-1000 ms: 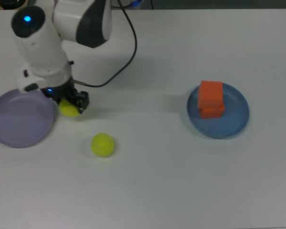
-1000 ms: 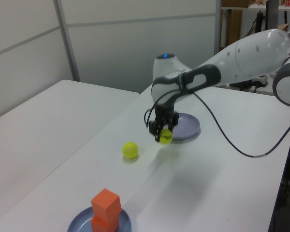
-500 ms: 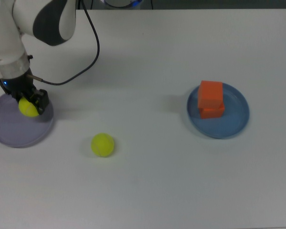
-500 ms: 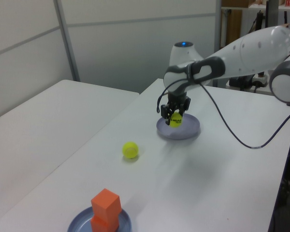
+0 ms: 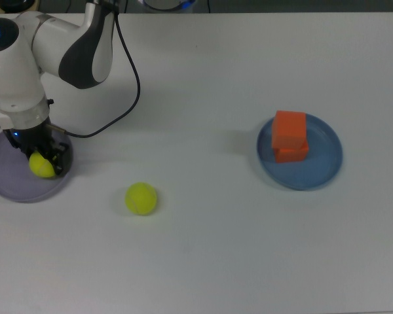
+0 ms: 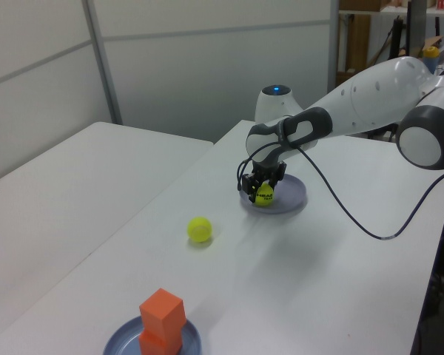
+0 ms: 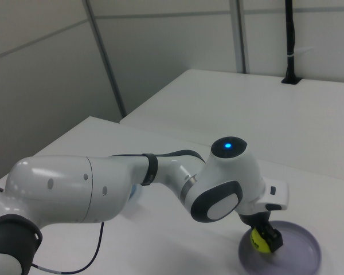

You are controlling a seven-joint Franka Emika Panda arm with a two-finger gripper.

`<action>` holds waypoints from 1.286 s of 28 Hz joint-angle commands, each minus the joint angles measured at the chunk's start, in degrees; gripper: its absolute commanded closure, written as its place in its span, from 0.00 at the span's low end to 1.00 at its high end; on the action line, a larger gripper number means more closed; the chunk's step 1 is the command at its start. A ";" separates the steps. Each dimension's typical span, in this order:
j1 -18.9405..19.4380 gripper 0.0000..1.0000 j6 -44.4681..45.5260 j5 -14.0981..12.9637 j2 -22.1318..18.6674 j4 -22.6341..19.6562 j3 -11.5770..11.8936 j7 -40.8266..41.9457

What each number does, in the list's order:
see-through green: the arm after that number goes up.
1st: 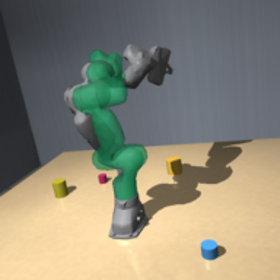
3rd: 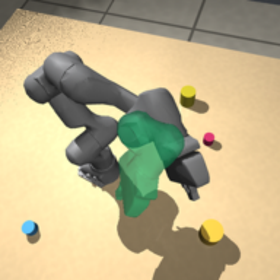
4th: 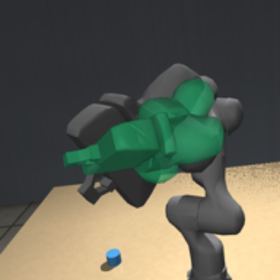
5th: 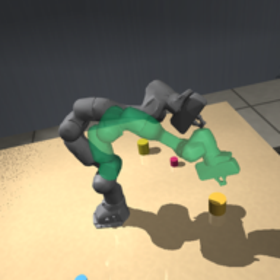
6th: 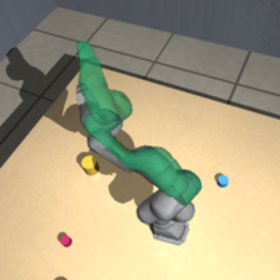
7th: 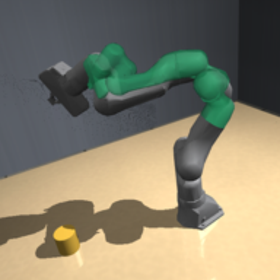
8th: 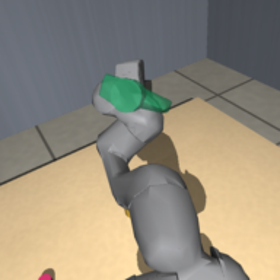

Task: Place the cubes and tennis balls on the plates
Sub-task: 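Place the tennis ball on the lavender plate and open, then move the gripper down onto the other tennis ball and grasp it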

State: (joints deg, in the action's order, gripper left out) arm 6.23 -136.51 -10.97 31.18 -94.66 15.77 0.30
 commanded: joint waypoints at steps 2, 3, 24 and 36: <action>0.62 0.00 -1.48 -1.77 0.55 0.09 0.58 0.58; 0.71 0.00 -1.39 -1.34 0.46 0.09 0.58 0.92; 3.17 0.00 12.94 -3.71 -4.91 8.00 -6.97 -2.85; 6.34 0.00 4.85 -3.62 -1.30 8.00 -9.53 -7.60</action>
State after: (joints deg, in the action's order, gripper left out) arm 12.01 -129.03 -13.69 28.61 -86.96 6.12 -6.39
